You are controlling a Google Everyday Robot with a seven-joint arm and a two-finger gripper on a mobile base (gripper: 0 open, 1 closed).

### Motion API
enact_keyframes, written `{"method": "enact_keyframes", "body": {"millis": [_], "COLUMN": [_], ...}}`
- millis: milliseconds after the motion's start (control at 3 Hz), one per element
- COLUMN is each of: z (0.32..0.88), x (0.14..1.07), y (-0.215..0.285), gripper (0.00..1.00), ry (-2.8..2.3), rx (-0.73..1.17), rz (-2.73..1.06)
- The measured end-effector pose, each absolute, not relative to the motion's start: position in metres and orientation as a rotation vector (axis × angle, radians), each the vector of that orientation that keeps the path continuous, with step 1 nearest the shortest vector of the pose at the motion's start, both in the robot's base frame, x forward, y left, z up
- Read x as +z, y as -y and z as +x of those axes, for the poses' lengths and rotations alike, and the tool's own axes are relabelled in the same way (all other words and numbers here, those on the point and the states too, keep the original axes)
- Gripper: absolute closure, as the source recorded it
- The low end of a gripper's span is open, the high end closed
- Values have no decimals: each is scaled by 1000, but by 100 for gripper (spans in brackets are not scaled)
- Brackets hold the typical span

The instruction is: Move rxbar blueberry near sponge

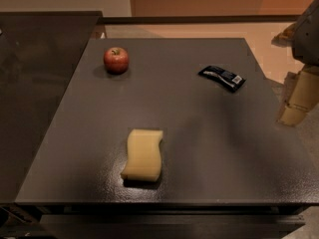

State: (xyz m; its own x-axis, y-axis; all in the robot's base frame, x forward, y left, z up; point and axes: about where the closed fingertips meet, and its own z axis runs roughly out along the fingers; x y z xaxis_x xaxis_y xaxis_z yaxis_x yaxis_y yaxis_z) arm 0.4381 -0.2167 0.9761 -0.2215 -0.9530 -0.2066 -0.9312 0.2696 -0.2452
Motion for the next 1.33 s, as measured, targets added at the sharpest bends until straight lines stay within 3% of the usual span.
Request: {"method": "enact_keyframes", "body": {"millis": [667, 1333], "z": [446, 504], "x": [973, 954], "y": [218, 223], "gripper": [0, 0], "ry": [-2233, -2246], "rx": [-84, -23], "rz": [-1731, -1685]}}
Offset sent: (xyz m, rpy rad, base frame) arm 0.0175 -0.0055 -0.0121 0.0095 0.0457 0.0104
